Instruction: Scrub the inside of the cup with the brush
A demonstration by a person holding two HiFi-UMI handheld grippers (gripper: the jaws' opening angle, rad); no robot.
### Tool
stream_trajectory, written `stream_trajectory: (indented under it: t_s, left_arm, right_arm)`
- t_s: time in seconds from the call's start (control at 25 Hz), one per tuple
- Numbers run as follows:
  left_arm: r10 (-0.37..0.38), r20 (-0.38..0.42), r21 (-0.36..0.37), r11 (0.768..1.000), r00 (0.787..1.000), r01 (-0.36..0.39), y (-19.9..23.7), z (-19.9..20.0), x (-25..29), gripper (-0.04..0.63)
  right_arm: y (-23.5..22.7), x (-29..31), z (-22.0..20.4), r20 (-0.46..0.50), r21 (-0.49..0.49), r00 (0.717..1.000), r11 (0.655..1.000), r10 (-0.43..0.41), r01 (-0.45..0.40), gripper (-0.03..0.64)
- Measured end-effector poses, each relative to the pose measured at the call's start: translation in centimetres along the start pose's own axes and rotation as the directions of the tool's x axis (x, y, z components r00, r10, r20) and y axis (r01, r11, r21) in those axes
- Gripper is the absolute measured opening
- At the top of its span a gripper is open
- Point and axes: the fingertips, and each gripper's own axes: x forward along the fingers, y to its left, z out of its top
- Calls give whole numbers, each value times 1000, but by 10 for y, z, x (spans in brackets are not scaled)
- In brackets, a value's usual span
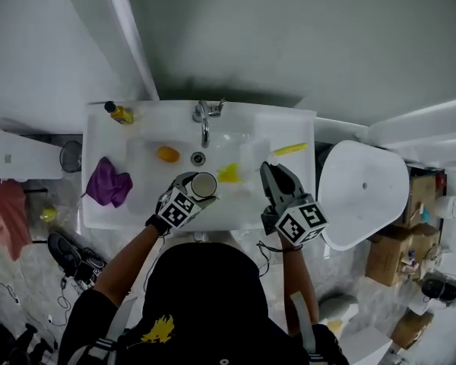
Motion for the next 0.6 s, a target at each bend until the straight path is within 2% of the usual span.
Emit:
stream_trajectory:
  t_s: [0.08, 0.2, 0.32, 0.48, 0.6]
  left_arm:
    - [10, 9, -6, 1000, 1000, -10, -2, 15, -4, 403]
    - [21, 4, 19, 1000, 1000, -21, -5, 33, -12, 403]
    - [23, -13, 67, 997, 1000, -22, -8, 47, -19, 403]
    - [3, -5, 67, 998, 1000, -3, -13, 65, -30, 403]
    - [-10, 12, 105, 994, 1000, 9, -21, 76, -37, 403]
  right_arm:
    - [26, -1, 17, 13, -69, 995, 993, 94, -93, 55]
    - [60, 6, 17, -40, -163, 981, 968, 188, -192, 55]
    - [82, 18, 4, -101, -202, 964, 944, 246, -262, 55]
    - [110, 35, -8, -140, -221, 936, 911, 324, -348, 55]
    - [117, 51, -10, -150, -270, 931, 891, 334, -364, 55]
